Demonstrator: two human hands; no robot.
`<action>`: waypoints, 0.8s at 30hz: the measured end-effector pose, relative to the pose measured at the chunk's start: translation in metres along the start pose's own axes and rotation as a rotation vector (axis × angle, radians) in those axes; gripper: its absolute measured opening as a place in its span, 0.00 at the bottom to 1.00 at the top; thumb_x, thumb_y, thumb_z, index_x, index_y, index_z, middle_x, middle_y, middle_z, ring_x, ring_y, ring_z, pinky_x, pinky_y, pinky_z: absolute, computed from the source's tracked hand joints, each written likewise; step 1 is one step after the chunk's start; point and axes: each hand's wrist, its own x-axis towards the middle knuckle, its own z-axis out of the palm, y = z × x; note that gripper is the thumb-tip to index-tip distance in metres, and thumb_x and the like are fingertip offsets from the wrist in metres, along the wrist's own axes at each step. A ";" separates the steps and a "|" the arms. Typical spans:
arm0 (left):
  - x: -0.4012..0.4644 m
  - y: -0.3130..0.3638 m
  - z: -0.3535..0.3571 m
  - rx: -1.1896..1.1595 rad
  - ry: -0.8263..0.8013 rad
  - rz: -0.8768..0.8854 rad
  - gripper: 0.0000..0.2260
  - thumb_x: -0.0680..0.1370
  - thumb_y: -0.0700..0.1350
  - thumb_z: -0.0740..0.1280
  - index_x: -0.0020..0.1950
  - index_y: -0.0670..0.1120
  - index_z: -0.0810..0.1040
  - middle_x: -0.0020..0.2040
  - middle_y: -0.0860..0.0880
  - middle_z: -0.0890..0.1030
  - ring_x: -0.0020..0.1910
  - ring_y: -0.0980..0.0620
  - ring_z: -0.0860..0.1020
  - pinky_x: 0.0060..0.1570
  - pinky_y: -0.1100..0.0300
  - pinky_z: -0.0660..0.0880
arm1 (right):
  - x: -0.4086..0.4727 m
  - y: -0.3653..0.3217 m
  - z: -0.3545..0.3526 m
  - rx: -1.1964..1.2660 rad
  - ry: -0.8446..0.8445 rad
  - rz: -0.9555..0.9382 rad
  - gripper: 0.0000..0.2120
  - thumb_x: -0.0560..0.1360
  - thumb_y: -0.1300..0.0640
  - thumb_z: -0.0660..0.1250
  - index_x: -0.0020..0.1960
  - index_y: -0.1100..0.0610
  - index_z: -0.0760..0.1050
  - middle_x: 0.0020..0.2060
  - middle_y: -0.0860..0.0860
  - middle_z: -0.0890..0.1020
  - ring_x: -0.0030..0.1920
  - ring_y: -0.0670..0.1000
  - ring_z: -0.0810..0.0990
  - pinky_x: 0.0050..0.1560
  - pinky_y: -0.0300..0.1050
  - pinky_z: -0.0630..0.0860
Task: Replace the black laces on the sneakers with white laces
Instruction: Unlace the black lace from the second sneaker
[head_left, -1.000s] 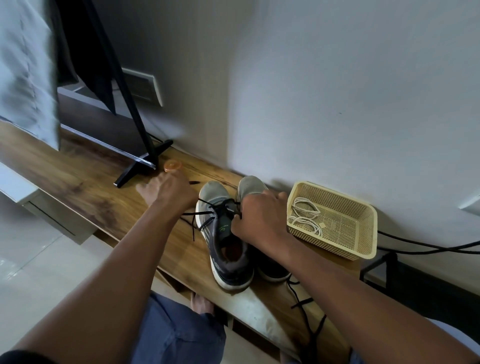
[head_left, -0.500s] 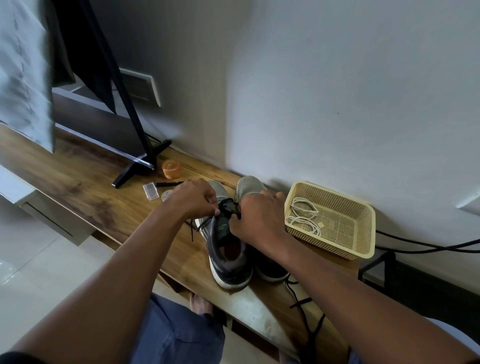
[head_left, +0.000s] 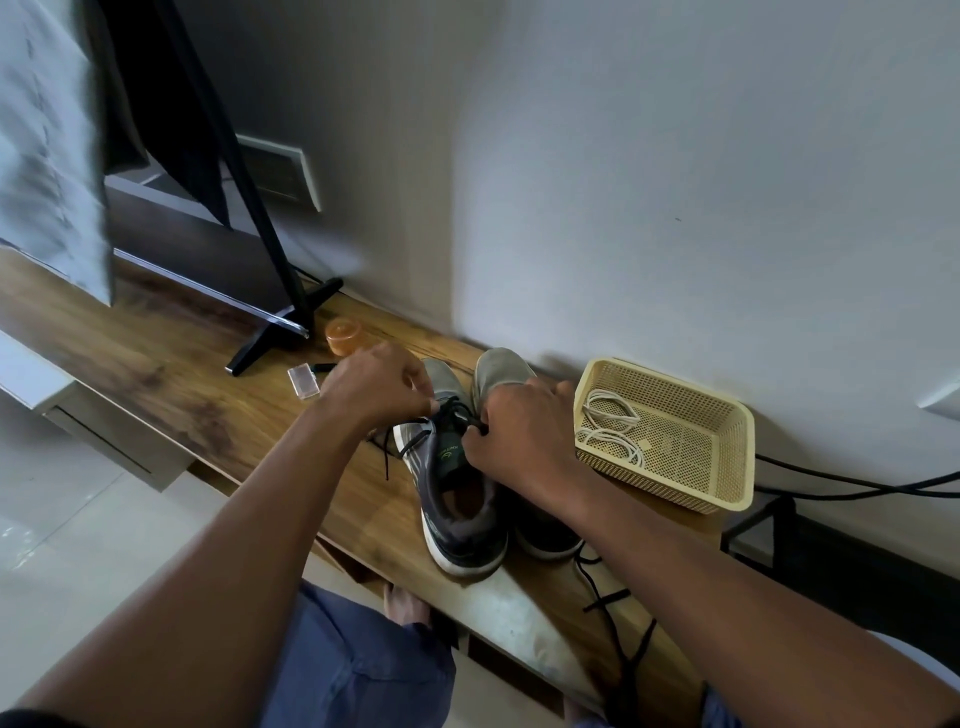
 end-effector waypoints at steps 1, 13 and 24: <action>0.001 0.002 0.002 0.018 -0.060 0.014 0.07 0.70 0.56 0.81 0.41 0.57 0.85 0.42 0.57 0.84 0.42 0.57 0.82 0.41 0.57 0.81 | 0.000 0.001 0.000 -0.006 0.002 0.000 0.16 0.69 0.43 0.65 0.30 0.52 0.67 0.30 0.47 0.73 0.46 0.55 0.77 0.54 0.57 0.68; 0.002 0.003 0.004 0.136 -0.003 -0.188 0.07 0.74 0.50 0.74 0.42 0.49 0.78 0.42 0.48 0.81 0.44 0.47 0.79 0.54 0.48 0.80 | 0.001 0.005 -0.001 -0.035 -0.005 -0.008 0.17 0.69 0.43 0.66 0.30 0.52 0.66 0.29 0.46 0.71 0.46 0.56 0.77 0.54 0.56 0.67; 0.003 -0.008 0.000 -0.020 -0.083 -0.085 0.08 0.72 0.55 0.80 0.40 0.55 0.84 0.43 0.54 0.83 0.42 0.55 0.80 0.40 0.57 0.77 | 0.003 0.003 0.006 -0.005 0.045 -0.024 0.18 0.67 0.41 0.66 0.29 0.52 0.66 0.27 0.46 0.72 0.41 0.55 0.77 0.52 0.56 0.67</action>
